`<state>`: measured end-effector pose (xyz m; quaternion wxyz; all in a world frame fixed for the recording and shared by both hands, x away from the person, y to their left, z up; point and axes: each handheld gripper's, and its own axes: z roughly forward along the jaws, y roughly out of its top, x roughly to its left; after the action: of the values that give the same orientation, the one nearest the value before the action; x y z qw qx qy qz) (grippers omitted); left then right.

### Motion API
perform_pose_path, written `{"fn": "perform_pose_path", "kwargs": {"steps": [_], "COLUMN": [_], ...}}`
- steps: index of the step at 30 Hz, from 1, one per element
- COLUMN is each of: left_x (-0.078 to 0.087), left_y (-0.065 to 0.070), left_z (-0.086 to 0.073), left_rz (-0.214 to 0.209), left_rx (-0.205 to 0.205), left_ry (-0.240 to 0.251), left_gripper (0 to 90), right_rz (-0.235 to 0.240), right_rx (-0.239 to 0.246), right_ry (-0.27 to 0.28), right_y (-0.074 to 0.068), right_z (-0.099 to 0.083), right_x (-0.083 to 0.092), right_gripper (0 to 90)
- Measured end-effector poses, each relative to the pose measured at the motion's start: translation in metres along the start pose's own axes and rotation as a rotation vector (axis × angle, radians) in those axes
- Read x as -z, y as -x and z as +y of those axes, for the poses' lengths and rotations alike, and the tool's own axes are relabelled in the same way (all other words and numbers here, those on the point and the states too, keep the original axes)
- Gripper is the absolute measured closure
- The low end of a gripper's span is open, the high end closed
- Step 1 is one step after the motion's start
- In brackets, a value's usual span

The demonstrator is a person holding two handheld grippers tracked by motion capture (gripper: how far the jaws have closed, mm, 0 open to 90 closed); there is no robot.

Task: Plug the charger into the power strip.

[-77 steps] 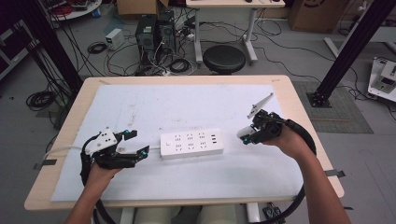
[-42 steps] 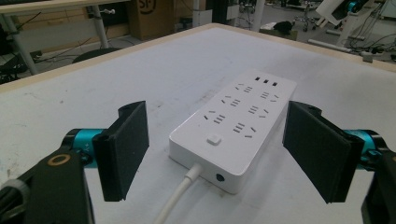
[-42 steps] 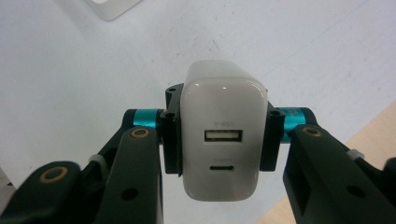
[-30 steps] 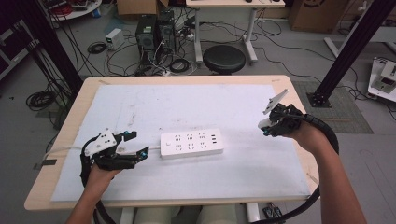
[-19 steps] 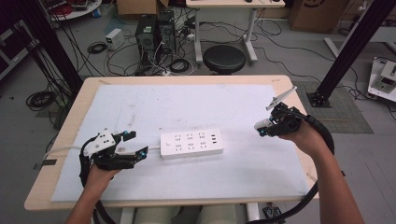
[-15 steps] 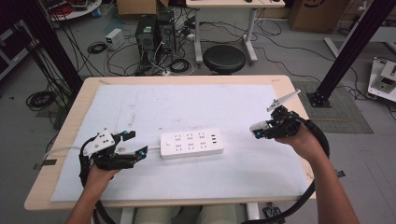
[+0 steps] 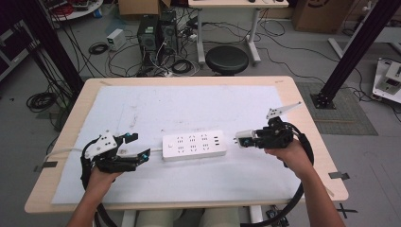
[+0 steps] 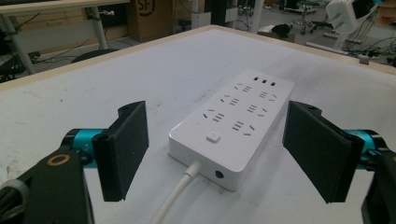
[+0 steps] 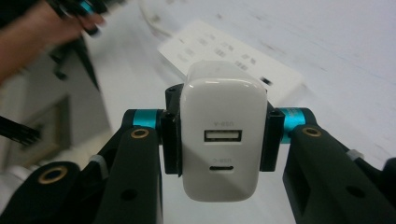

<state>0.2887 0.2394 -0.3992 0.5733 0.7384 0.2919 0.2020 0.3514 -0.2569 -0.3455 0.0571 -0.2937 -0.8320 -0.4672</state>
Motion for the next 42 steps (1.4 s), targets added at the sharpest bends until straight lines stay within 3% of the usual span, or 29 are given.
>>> {"fn": "perform_pose_path", "kwargs": {"steps": [2, 4, 11, 13, 15, 20, 24, 26, 29, 42], "left_x": [0.0, 0.001, 0.002, 0.001, 0.0, 0.0, 0.0, 0.0, 0.0, 0.002], "left_y": [0.0, 0.0, -0.002, -0.001, -0.001, -0.001, 0.0, 0.0, 0.0, 0.0], "left_z": [0.0, 0.0, 0.0, 0.0, 0.001, 0.001, 0.0, 0.0, -0.001, -0.003], "left_rz": [-0.001, -0.001, 0.004, -0.001, -0.002, -0.002, -0.004, -0.005, -0.006, -0.003], "left_rx": [0.002, 0.001, -0.001, 0.002, -0.004, -0.005, 0.001, 0.001, -0.002, 0.008], "left_ry": [0.0, -0.001, 0.002, 0.004, 0.004, 0.002, 0.002, 0.002, 0.002, 0.004], "left_gripper": [22.6, 22.6, 22.6, 22.6, 22.6, 22.6, 22.6, 22.6, 22.7, 22.6], "right_rz": [0.006, -0.032, -0.31, -0.382, -0.424, -0.491, -0.509, -0.509, -0.52, -0.488], "right_rx": [0.001, 0.028, 0.18, 0.206, 0.219, 0.274, 0.316, 0.325, 0.381, 0.448], "right_ry": [-0.004, -0.063, -0.369, -0.435, -0.466, -0.494, -0.479, -0.473, -0.447, -0.382], "right_y": [-0.002, -0.006, -0.02, -0.021, -0.021, -0.019, -0.017, -0.016, -0.015, -0.012], "right_z": [-0.001, -0.001, 0.008, 0.013, 0.017, 0.025, 0.028, 0.029, 0.03, 0.052], "right_x": [-0.001, 0.0, 0.02, 0.026, 0.031, 0.038, 0.035, 0.033, 0.024, -0.011], "right_gripper": [62.8, 62.8, 62.8, 62.8, 62.8, 62.8, 62.8, 62.8, 62.8, 62.8]}}
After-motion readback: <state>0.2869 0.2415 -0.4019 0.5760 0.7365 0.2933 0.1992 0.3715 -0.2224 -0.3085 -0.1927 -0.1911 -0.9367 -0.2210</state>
